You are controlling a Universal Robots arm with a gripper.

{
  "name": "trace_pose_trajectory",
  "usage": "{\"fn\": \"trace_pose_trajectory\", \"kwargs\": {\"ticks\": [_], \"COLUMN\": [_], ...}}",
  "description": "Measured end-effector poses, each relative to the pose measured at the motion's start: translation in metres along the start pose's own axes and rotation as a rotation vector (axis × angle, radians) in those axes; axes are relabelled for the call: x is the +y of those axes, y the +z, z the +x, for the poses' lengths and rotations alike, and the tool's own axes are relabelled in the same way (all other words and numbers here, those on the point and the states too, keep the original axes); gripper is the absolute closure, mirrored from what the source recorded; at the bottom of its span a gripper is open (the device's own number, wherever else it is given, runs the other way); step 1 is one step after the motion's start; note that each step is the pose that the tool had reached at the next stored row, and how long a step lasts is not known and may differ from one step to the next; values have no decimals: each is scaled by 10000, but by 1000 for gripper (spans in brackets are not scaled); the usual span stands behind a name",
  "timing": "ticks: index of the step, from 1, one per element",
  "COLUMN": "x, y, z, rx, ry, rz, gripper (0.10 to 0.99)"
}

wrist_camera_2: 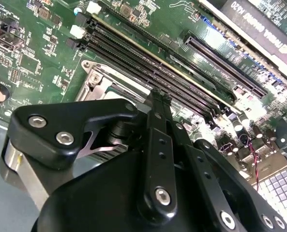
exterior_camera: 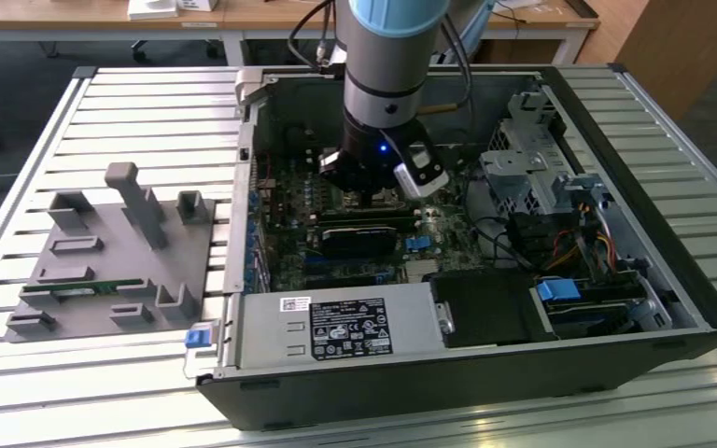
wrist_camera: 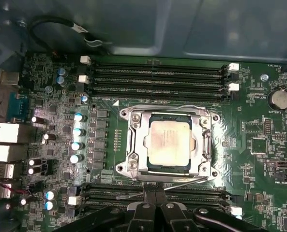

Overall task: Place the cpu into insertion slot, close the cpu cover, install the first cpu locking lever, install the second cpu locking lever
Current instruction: 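Install the second cpu locking lever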

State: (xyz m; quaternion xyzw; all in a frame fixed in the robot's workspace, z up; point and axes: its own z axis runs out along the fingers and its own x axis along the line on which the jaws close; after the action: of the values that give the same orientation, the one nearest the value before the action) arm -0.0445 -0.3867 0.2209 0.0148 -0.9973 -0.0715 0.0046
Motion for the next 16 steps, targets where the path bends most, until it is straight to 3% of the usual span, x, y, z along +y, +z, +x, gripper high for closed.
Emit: {"fn": "trace_pose_trajectory", "kwargs": {"ticks": [3,7,12,16], "x": [-8,-41,-88,-120], "y": [-1,-5,-12,-16], "z": [1,2,18,59], "rx": [-3,-12,-16,-17], "ry": [-2,-4,-4,-6], "rz": [-115,-398,-519,-561], "gripper": [980,980,980,980]}}
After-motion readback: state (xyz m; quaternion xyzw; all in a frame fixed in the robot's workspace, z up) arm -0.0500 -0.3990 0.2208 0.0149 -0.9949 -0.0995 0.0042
